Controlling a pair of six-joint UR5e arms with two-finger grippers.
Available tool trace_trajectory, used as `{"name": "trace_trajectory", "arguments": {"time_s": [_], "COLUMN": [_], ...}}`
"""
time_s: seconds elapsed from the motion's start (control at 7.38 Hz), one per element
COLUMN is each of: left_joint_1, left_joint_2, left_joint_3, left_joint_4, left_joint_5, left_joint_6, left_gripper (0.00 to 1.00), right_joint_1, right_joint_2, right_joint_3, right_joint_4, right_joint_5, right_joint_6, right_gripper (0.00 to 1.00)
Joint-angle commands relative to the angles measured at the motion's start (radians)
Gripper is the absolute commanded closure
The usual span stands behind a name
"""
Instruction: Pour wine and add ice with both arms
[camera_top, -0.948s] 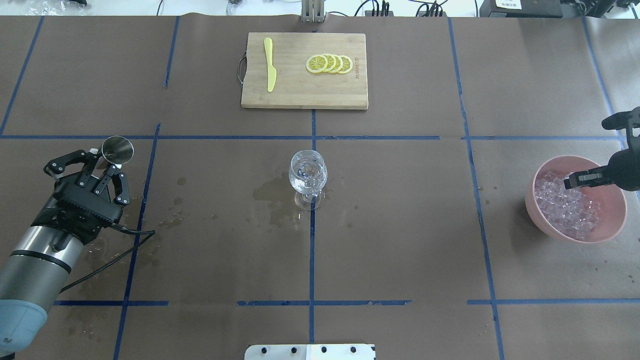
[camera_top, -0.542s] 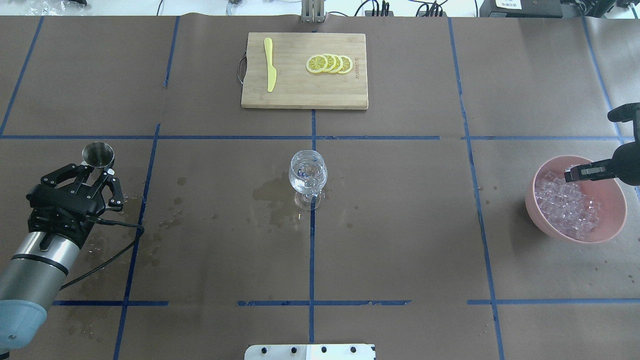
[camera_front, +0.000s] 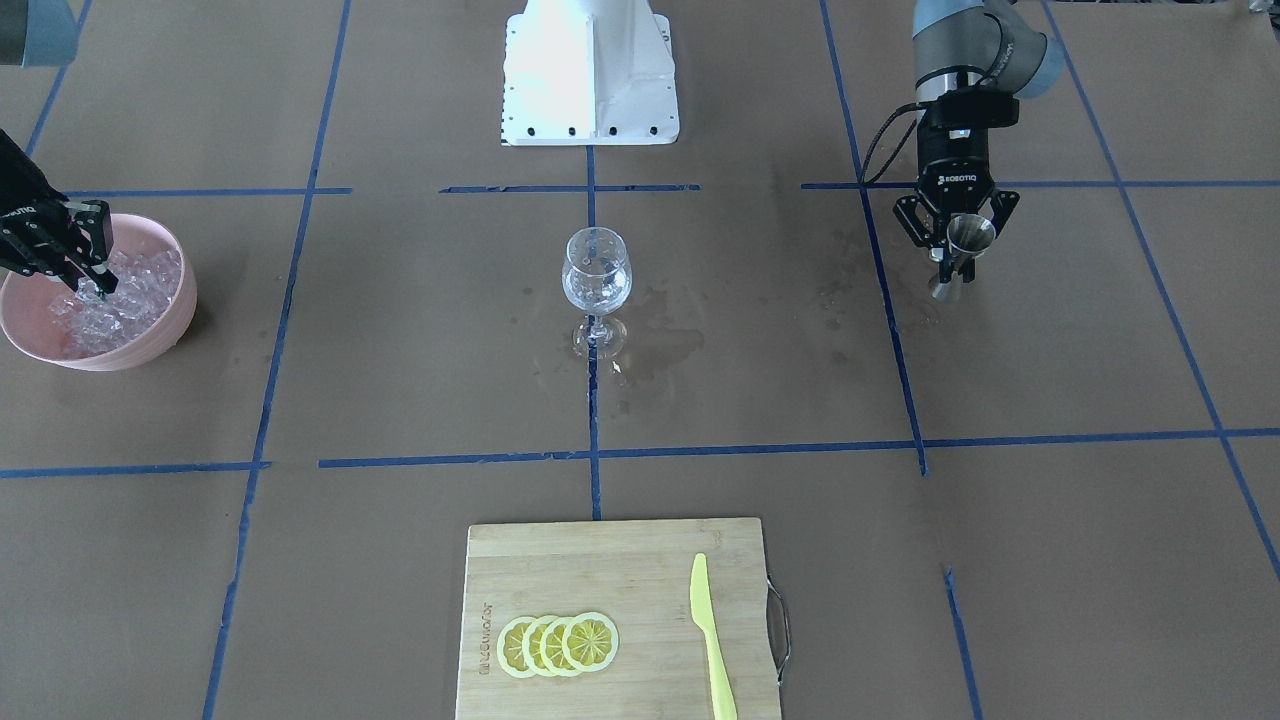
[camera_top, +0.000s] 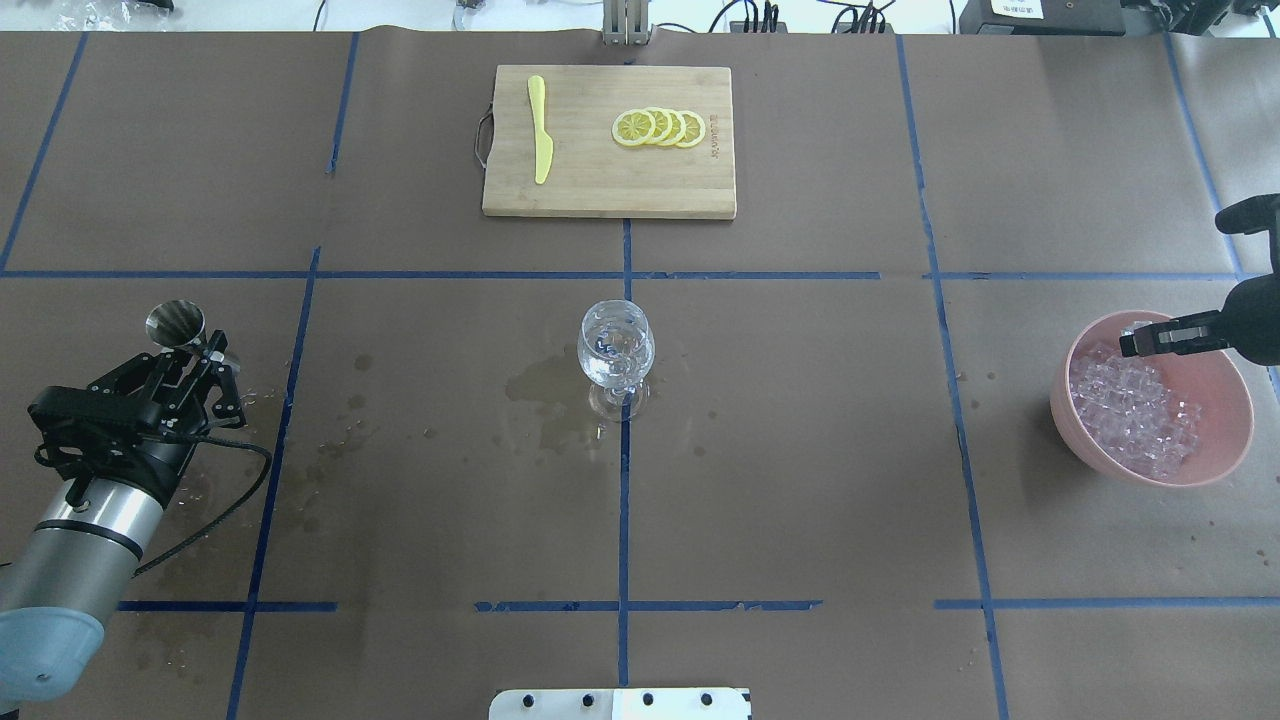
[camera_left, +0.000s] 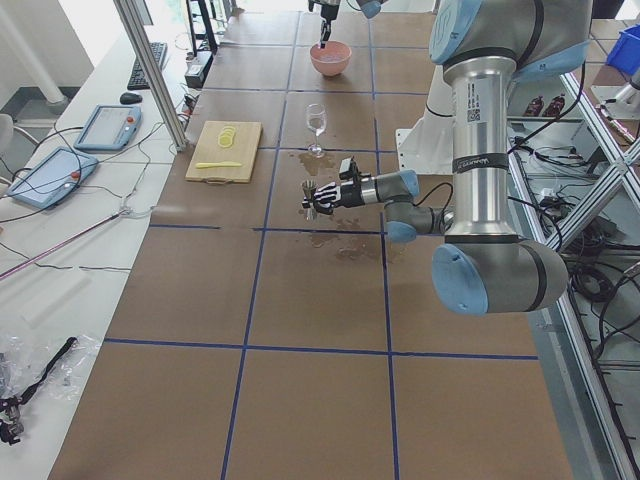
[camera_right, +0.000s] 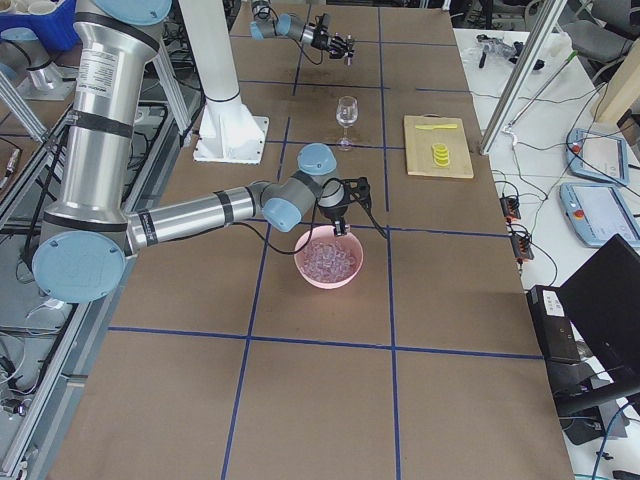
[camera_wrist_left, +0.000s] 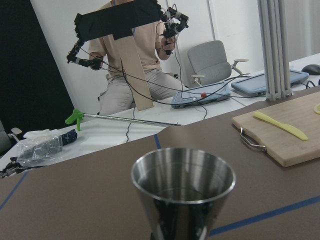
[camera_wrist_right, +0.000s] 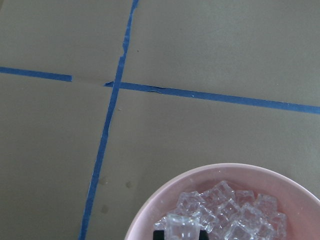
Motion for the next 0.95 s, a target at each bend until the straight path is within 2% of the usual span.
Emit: {"name": "trace_trajectory", "arguments": {"time_s": [0.0,0.27,0.54,0.81], "left_joint_1": [0.022,0.036,0.039,0.055], "left_joint_2": [-0.009,-0.032,-0.034,-0.04], "left_joint_3": [0.008,0.022,0.102,0.123], "left_joint_4": [-0.006,-0.008,-0.008,-0.006], "left_joint_5": [0.035,0.039,0.061,0.101], "left_joint_6": [-0.162,-0.225,-0.248,-0.266], "left_gripper": [1.0,1.0,1.0,1.0], "right_joint_1": [0.002,0.0,0.002,0.0], "right_joint_2": [0.001,0.002,0.004,0.008], "right_joint_3": [0.03,0.036,0.06,0.09], "right_joint_4": [0.0,0.0,0.002,0.002], "right_joint_5": [0.002,0.002,0.003,0.002], "right_joint_6": [0.01,0.012,0.021,0.036], "right_gripper": [1.0,1.0,1.0,1.0]}}
